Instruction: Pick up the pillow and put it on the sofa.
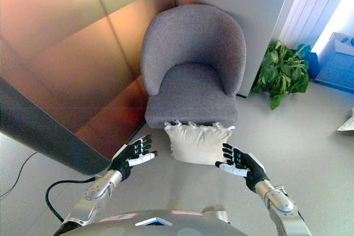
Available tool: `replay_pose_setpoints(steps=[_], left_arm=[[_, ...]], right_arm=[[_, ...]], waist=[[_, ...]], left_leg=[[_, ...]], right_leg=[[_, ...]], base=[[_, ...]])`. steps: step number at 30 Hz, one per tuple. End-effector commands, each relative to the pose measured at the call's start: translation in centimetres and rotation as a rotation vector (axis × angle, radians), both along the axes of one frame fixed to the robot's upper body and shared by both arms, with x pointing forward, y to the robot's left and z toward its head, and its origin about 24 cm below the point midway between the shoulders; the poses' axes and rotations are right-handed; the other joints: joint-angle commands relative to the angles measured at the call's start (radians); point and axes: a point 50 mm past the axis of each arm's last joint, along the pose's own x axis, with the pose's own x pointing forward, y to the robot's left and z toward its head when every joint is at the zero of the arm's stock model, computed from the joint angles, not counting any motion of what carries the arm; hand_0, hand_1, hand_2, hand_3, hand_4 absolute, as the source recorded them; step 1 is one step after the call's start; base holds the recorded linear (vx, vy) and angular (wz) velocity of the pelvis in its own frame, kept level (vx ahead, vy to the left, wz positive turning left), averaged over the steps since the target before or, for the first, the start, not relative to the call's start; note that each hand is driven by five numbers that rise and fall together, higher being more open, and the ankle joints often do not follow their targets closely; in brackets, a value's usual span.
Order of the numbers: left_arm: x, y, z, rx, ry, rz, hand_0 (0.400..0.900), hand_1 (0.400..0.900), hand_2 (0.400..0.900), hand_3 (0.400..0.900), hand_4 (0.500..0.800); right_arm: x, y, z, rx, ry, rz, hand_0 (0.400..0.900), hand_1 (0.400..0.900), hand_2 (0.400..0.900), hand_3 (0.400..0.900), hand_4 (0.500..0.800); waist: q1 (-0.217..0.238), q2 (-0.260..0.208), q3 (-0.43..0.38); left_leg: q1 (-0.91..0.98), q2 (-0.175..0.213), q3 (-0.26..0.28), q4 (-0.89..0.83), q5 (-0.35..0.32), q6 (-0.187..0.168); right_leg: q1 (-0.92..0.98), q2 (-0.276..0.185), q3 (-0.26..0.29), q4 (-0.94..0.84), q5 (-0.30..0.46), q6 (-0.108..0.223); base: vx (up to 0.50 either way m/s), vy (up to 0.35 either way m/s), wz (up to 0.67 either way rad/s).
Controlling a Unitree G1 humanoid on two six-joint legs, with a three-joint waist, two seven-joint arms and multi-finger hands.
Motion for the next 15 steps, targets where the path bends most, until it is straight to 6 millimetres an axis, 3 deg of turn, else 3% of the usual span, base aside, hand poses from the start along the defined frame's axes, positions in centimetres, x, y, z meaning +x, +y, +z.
replay_pose_setpoints(steps=[1, 15], left_arm=[[2.57, 1.52, 2.85, 0.044, -0.189, 0.015, 0.9, 0.9, 0.9, 0.9, 0.8], [2.9, 0.92, 3.04, 0.028, -0.196, -0.021, 0.9, 0.9, 0.9, 0.9, 0.8]], right_arm=[[2.39, 0.53, 1.82, 0.028, -0.151, 0.032, 0.9, 0.9, 0.9, 0.9, 0.8], [2.69, 0.84, 1.99, 0.032, -0.163, 0.045, 0.9, 0.9, 0.9, 0.9, 0.8]], waist=[[0.002, -0.054, -0.054], [-0.004, -0.049, -0.045]], left_leg=[[-0.018, -0.012, 0.005, 0.126, -0.169, 0.025], [-0.027, -0.001, 0.006, 0.137, -0.171, 0.018]], right_leg=[[-0.1, 0.019, 0.018, 0.024, 0.075, -0.004], [-0.103, 0.029, 0.024, 0.02, 0.073, -0.009]], base=[[0.0, 0.0, 0.0], [0.0, -0.002, 0.0]])
